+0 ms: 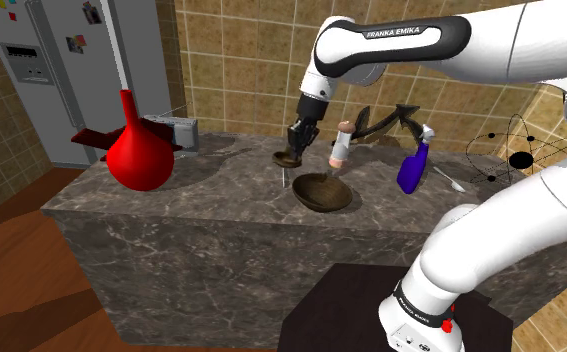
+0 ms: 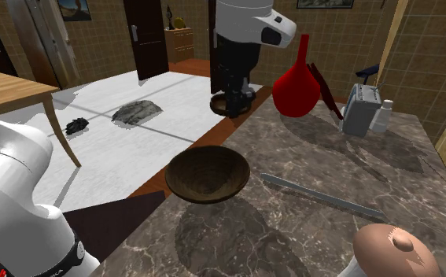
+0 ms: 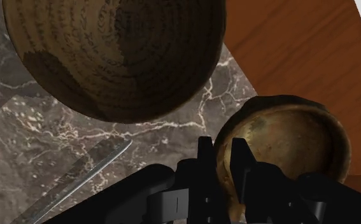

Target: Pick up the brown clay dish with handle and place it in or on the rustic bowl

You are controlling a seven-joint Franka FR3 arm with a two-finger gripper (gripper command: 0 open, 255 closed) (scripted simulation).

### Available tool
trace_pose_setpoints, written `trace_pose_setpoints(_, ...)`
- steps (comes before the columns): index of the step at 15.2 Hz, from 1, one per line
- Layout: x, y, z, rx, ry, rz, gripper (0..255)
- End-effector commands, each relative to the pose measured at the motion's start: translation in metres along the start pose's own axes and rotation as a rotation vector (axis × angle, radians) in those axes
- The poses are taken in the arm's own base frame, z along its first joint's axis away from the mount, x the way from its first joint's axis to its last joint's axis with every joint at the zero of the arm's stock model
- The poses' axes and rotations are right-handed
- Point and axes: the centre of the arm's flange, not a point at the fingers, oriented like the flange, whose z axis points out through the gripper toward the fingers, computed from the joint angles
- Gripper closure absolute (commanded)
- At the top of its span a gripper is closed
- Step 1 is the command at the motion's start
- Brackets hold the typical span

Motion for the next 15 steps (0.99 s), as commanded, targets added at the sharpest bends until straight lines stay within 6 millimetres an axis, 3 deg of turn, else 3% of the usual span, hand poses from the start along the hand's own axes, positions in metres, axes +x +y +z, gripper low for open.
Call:
trace_pose_setpoints(1,-0.018,0.018,-0.006,0.001,0.0,-0.001,255)
trace_pose_setpoints(8,-0.086,0.078,-0.026,0.001,0.0,-0.001,255)
trace_pose_setpoints(15,-0.087,0.087,0.009,0.001,0.0,-0.001,255)
